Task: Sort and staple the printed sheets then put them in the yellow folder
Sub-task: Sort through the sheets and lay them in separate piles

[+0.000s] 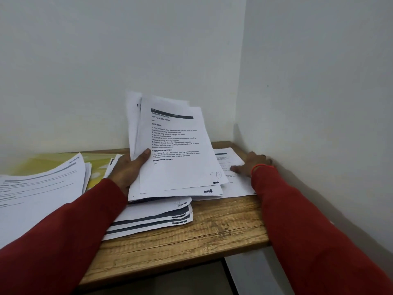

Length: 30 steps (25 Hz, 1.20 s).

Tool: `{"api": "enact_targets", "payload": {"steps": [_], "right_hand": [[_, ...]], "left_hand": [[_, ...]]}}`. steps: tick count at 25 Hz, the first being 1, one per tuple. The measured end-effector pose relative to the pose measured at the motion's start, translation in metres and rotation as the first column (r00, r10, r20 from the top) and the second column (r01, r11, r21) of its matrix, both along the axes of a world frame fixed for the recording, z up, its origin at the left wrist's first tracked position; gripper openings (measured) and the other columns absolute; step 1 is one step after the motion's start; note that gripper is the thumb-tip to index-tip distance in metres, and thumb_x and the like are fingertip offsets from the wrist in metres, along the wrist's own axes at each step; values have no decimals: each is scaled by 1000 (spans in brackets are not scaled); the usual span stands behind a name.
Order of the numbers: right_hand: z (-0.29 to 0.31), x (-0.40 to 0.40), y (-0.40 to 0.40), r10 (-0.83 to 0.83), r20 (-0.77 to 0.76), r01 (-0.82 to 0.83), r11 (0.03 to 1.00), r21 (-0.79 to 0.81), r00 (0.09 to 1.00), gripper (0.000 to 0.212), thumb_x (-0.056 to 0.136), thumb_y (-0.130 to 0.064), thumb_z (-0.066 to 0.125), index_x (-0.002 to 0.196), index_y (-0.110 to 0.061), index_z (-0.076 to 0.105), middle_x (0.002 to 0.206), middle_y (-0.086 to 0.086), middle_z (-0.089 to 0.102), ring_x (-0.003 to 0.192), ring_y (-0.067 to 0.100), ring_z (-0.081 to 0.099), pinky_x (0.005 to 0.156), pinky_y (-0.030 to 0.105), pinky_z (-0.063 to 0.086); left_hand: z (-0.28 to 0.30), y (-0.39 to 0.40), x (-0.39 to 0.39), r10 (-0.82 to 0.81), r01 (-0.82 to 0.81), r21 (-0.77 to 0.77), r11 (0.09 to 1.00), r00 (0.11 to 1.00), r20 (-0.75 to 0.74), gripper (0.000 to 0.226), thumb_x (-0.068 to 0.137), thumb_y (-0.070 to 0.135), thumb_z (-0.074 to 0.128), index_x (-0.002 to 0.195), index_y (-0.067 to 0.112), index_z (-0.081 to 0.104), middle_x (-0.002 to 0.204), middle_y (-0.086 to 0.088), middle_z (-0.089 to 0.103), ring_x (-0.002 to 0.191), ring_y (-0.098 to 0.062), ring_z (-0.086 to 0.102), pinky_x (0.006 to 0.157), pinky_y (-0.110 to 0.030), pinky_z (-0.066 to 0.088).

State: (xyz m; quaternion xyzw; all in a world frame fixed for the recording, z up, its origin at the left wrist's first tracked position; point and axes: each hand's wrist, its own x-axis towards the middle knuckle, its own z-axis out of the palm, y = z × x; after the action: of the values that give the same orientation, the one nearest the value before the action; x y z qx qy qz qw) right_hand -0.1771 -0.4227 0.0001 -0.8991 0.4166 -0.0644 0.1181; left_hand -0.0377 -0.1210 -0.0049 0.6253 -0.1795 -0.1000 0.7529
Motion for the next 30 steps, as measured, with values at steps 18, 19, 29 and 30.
{"api": "enact_targets", "payload": {"steps": [18,19,29,30], "right_hand": [[36,-22,-1,-219,972,-251,949,192,-86,20,87,-10,69,105,-2,68,91,3,69,68,-4,63,67,20,54],[36,-19,2,-278,960,-357,900,250,-27,18,89,-10,69,106,-5,68,91,0,69,70,-2,65,65,17,55],[23,-9,-21,-491,870,-626,662,411,51,21,78,-22,82,91,-9,73,96,9,75,86,20,72,86,38,58],[23,-8,-21,-457,881,-627,652,426,122,27,75,-25,84,93,-8,73,96,10,75,84,20,72,84,38,58]], "left_hand": [[-9,10,26,98,-98,59,993,995,9,41,91,32,71,121,5,64,110,-10,72,95,-26,70,89,-39,55],[-9,9,26,95,-96,71,993,995,18,40,91,31,70,121,5,64,108,-9,72,93,-25,70,85,-37,56],[-9,6,20,77,-100,129,987,983,169,20,95,26,67,108,11,68,103,-8,73,85,-19,69,94,-40,54],[-9,6,20,71,-91,125,988,985,156,19,94,28,67,106,13,69,102,-6,73,88,-21,70,95,-42,54]]}}
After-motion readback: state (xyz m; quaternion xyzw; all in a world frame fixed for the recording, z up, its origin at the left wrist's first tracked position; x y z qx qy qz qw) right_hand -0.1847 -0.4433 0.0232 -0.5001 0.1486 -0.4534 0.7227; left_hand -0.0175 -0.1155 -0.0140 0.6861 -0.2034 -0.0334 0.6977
